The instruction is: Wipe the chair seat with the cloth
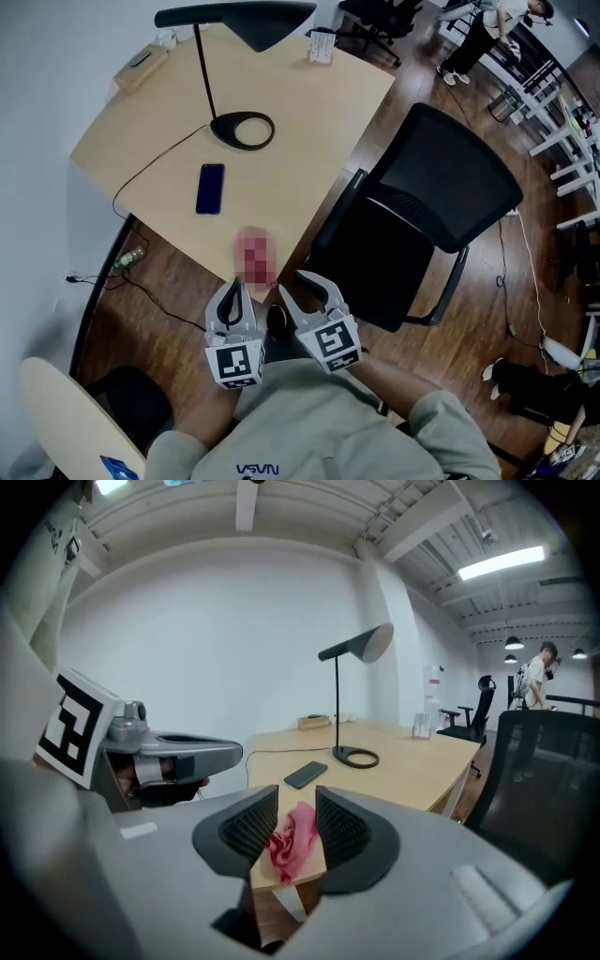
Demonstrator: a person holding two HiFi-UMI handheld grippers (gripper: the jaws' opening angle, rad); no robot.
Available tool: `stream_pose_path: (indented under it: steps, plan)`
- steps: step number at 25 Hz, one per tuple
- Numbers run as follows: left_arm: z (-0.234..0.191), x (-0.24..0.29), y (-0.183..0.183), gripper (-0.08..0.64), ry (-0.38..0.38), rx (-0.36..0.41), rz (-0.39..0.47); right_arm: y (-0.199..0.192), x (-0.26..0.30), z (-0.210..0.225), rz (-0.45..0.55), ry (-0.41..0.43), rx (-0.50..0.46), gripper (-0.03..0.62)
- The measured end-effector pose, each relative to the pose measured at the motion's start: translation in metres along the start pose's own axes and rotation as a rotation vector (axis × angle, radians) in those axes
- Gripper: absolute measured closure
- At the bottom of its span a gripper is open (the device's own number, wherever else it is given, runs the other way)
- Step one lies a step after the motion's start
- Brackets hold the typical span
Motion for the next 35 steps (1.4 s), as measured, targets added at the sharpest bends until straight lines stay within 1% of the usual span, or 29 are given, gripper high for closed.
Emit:
stream_pose_path:
  steps: [4, 9, 11, 17, 21, 25, 28, 32, 35]
  plan:
    - [-0.029, 0.017, -0.01, 0.555, 0.012, -0.016, -0.049, -0.007, 0.058, -0.004, -0.083, 0.007, 0.001, 0.477]
    - [-0.047, 0.031, -0.025, 0.555, -0.02, -0.006, -0.097, -0.019, 0.106, -0.003, -0.198, -0.016, -0.033, 0.482]
    - [-0.053, 0.035, -0.029, 0.555, -0.023, -0.002, -0.116, -0.027, 0.121, 0.0, -0.244, -0.018, -0.031, 0.476]
    - [-0.062, 0.038, -0.031, 0.555, -0.006, 0.015, -0.139, -0.05, 0.152, 0.001, -0.362, 0.036, -0.02, 0.457]
    - [-0.063, 0.036, -0.034, 0.555, 0.013, 0.014, -0.159, -0.062, 0.164, -0.004, -0.394, 0.085, 0.01, 0.437]
    - [-0.058, 0.04, -0.038, 0.555, -0.002, 0.023, -0.177, -0.071, 0.177, -0.006, -0.435, 0.103, 0.004, 0.436]
    - [-0.057, 0.043, -0.038, 0.555, -0.016, 0.025, -0.189, -0.077, 0.184, -0.006, -0.463, 0.106, 0.018, 0.436]
    - [-0.055, 0.049, -0.039, 0.555, -0.045, 0.034, -0.195, -0.076, 0.186, -0.007, -0.458, 0.116, 0.03, 0.494]
    - [-0.052, 0.055, -0.04, 0.555, -0.068, 0.035, -0.197, -0.074, 0.179, -0.003, -0.444, 0.115, 0.043, 0.515]
Point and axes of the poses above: the fingertips, and each gripper's own axes: x forward along the fingers, z to its right, y out of its top, the point moved 10 cm from there along -x, backward along the fingers, and after that the axes turned 9 degrees about -x, right-handed, at the moved point
